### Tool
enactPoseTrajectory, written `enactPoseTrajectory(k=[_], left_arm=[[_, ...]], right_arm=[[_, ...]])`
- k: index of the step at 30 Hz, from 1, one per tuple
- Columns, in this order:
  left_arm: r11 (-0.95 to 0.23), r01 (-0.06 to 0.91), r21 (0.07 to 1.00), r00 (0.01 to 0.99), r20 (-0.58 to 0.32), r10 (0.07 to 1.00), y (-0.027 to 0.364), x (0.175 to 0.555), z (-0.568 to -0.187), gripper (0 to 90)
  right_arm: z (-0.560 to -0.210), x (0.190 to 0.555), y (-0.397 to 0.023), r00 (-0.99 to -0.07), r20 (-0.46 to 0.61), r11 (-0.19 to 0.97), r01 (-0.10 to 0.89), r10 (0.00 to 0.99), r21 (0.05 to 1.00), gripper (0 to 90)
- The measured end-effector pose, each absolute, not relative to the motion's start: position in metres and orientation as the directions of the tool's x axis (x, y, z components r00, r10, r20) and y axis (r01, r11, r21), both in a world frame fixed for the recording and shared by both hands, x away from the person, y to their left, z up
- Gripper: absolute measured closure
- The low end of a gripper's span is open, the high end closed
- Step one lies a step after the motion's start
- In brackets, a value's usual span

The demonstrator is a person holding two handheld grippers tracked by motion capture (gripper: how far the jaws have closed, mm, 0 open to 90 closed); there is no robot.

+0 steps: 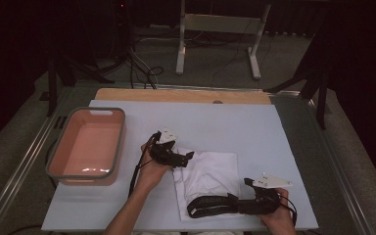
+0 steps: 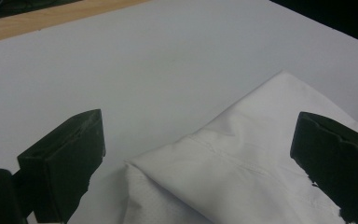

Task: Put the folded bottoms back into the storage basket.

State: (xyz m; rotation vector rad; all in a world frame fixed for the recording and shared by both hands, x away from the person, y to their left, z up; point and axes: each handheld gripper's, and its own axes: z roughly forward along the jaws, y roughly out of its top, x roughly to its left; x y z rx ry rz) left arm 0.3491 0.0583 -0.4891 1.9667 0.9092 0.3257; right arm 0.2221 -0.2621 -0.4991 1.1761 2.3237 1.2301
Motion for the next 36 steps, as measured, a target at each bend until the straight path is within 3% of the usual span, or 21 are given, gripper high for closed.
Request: enactPoseTrajectory(k=[20, 25, 36], left_arm=[[-0.346, 0.513, 0.785, 0.662, -0.105, 0.742, 0.057, 0.366, -0.507, 7.8], [-0.338, 0.546, 0.766, 0.641, -0.122, 0.758, 0.057, 0.369, -0.511, 13.8], [-0.350, 0.590, 0.728, 0.650, -0.171, 0.741, 0.055, 0.373, -0.520, 15.3]], right_arm=[[-0.498, 0.218, -0.259, -0.642, 0.145, 0.300, 0.530, 0.753, 0.793, 14.1], [-0.499, 0.218, -0.258, -0.644, 0.142, 0.304, 0.529, 0.751, 0.792, 14.1], [-0.499, 0.218, -0.258, -0.648, 0.141, 0.307, 0.527, 0.749, 0.793, 14.1]])
